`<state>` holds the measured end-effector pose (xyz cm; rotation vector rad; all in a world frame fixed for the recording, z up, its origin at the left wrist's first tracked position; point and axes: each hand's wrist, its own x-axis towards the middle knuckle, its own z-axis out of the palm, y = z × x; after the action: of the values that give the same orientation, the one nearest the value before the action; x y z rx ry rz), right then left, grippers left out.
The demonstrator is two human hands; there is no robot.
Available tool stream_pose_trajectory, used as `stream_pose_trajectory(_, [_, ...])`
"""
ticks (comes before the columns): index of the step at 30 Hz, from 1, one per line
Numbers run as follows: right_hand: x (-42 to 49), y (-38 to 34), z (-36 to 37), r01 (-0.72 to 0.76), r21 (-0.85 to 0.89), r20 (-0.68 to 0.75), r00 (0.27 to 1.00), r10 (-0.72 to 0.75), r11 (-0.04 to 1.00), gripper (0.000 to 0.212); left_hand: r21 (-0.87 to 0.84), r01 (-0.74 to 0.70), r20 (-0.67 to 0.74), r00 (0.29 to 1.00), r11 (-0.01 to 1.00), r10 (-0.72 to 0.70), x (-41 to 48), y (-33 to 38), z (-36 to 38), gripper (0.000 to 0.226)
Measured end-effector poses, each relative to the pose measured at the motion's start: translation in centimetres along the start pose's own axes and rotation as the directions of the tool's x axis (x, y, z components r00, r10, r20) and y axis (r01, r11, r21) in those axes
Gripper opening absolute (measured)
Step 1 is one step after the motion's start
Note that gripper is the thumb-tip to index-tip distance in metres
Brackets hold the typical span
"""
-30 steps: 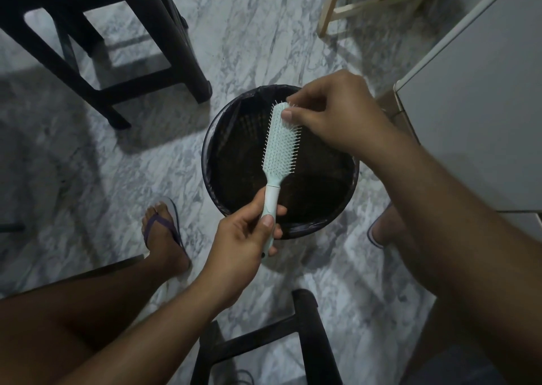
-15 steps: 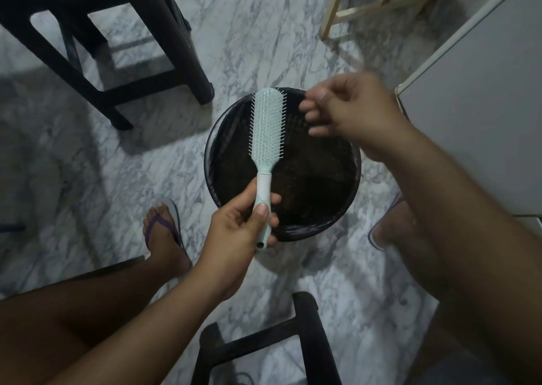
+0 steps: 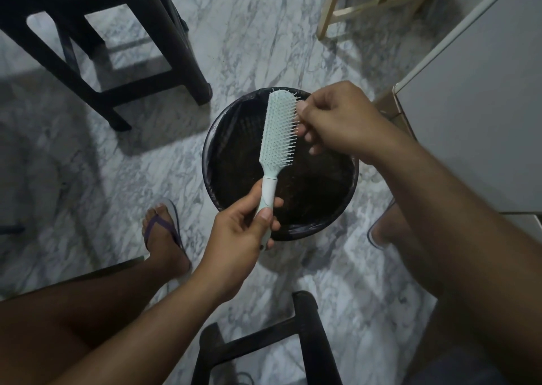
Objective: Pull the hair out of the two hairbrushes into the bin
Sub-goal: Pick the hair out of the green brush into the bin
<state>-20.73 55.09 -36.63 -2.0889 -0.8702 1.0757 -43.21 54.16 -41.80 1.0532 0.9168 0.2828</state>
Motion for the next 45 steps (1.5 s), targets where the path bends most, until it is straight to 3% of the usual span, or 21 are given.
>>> stream_pose_trajectory(4, [0.2,-0.4,-0.6,0.032,0.143,-0.156,0.988,-0.009,0.989,0.038,-0.041,0.035,-0.035,0.999,0.999,-0.037,0.4,-0.3,-0.3,0.047])
stream_pose_trajectory(7, [0.3,-0.6,-1.5,0.239,-0.046,-0.277,0.93,-0.243,0.97,0.03,-0.025,0.043,-0.044,0.998,0.999,-0.044,0.3,-0.4,-0.5,0.048])
stream_pose_trajectory(9, [0.1,-0.4,-0.9,0.307,-0.181,-0.24,0.908,-0.345,0.934,0.013,-0.025,0.042,-0.029,0.999,0.999,-0.043,0.3,-0.3,-0.4,0.047])
stream_pose_trajectory(13, [0.0,0.4,1.7,0.277,-0.412,-0.124,0.927,-0.354,0.868,0.02,-0.018,0.074,-0.006,0.997,0.997,-0.074,0.2,-0.6,-0.1,0.046])
stream_pose_trajectory(19, [-0.1,0.5,2.0,0.228,-0.552,-0.079,0.943,-0.322,0.802,0.029,0.073,0.079,-0.009,0.997,0.994,-0.078,-0.1,-1.1,-0.1,0.047])
stream_pose_trajectory(24, [0.0,1.0,3.1,0.22,-0.605,-0.106,0.93,-0.351,0.766,0.015,0.062,0.115,-0.02,0.993,0.991,-0.114,-0.3,-1.5,0.1,0.046])
stream_pose_trajectory(26, [0.2,1.1,3.2,0.228,-0.541,-0.132,0.928,-0.35,0.81,0.012,0.005,0.139,-0.008,0.99,0.99,-0.139,-0.2,-1.3,0.2,0.046])
stream_pose_trajectory(28, [0.6,0.6,2.1,0.219,-0.329,-0.203,0.934,-0.295,0.918,0.01,-0.064,0.159,0.011,0.987,0.985,-0.158,-0.2,-1.0,0.2,0.047])
stream_pose_trajectory(30, [0.6,0.0,0.5,0.232,-0.225,-0.241,0.928,-0.285,0.946,0.01,-0.097,0.154,0.012,0.988,0.983,-0.153,0.0,-0.7,0.2,0.047])
stream_pose_trajectory(37, [-0.6,0.7,2.3,0.219,-0.584,0.002,0.963,-0.268,0.782,0.024,-0.029,0.102,-0.021,0.994,0.994,-0.103,0.5,-0.1,-0.1,0.049])
stream_pose_trajectory(41, [-0.6,0.9,2.0,0.225,-0.549,-0.039,0.955,-0.293,0.805,0.026,0.044,0.077,-0.006,0.997,0.996,-0.077,0.3,0.1,-0.6,0.05])
stream_pose_trajectory(45, [-0.8,1.2,2.1,0.251,-0.458,-0.109,0.936,-0.334,0.853,0.017,-0.003,0.084,0.01,0.996,0.996,-0.084,0.3,0.4,-0.6,0.051])
